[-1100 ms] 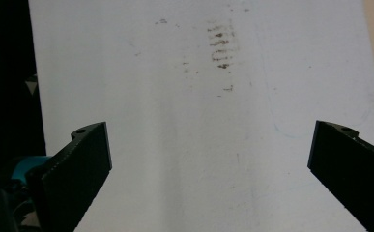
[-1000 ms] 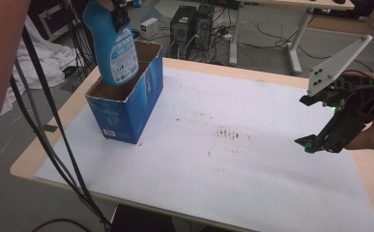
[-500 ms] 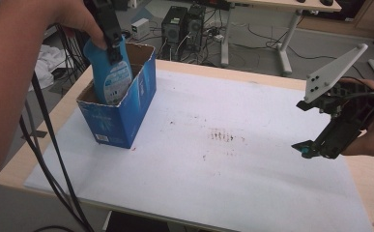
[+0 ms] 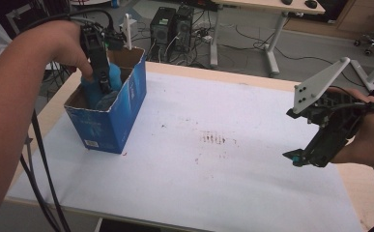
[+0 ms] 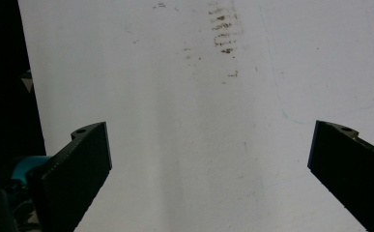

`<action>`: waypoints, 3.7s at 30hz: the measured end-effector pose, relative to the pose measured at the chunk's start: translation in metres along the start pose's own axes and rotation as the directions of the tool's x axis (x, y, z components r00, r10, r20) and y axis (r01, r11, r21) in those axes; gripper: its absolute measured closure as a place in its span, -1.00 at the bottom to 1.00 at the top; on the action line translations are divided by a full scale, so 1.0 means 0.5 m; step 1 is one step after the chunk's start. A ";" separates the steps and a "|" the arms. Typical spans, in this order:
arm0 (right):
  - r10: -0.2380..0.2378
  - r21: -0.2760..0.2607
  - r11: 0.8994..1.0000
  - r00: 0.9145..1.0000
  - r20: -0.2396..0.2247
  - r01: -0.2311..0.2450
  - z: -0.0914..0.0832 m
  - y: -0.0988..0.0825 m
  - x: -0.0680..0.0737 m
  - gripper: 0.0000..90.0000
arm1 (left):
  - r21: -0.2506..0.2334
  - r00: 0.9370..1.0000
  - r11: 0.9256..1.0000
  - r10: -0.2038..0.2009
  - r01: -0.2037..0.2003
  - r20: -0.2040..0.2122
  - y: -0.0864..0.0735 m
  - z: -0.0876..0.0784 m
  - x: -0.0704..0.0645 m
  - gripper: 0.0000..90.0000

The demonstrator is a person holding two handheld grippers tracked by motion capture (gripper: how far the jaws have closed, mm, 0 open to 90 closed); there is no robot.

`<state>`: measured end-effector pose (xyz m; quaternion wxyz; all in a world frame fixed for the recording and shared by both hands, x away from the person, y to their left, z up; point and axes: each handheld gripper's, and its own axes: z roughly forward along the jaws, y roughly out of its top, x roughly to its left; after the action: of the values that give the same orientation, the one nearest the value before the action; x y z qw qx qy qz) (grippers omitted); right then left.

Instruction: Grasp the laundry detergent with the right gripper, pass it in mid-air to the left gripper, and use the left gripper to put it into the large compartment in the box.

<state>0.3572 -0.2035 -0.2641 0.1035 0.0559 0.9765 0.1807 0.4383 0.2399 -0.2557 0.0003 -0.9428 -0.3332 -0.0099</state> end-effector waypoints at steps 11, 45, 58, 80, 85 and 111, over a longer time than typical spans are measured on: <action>0.003 0.000 1.000 1.000 -0.006 -0.003 0.014 0.006 0.002 -0.98 | 0.013 0.997 0.997 0.073 -0.073 0.015 0.005 0.060 0.009 -0.17; 0.011 -0.014 1.000 0.999 -0.033 -0.012 0.025 -0.008 -0.007 -0.98 | 0.010 0.999 0.999 0.046 -0.046 0.012 -0.016 0.010 0.016 -0.51; 0.002 0.007 1.000 0.999 -0.044 -0.001 -0.003 -0.010 -0.024 -0.98 | -0.007 0.996 0.996 0.088 -0.088 -0.021 -0.018 -0.085 -0.022 -0.65; -0.051 0.104 0.993 0.997 -0.064 0.057 -0.033 0.003 -0.057 -0.98 | -0.007 0.915 0.915 0.404 -0.404 -0.019 0.097 -0.129 -0.212 -0.95; -0.052 0.127 0.990 0.995 -0.083 0.062 -0.033 0.002 -0.059 -0.98 | -0.028 0.897 0.896 0.443 -0.443 -0.015 0.124 -0.117 -0.239 -0.96; -0.073 0.174 0.980 0.991 -0.111 0.092 -0.009 0.005 -0.068 -0.98 | -0.040 0.858 0.859 0.513 -0.511 0.041 0.177 -0.066 -0.262 -0.96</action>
<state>0.3896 -0.2075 -0.2530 0.0547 0.0149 0.9943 0.0903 0.3911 0.0886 -0.2245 -0.0182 -0.9973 -0.0706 0.0094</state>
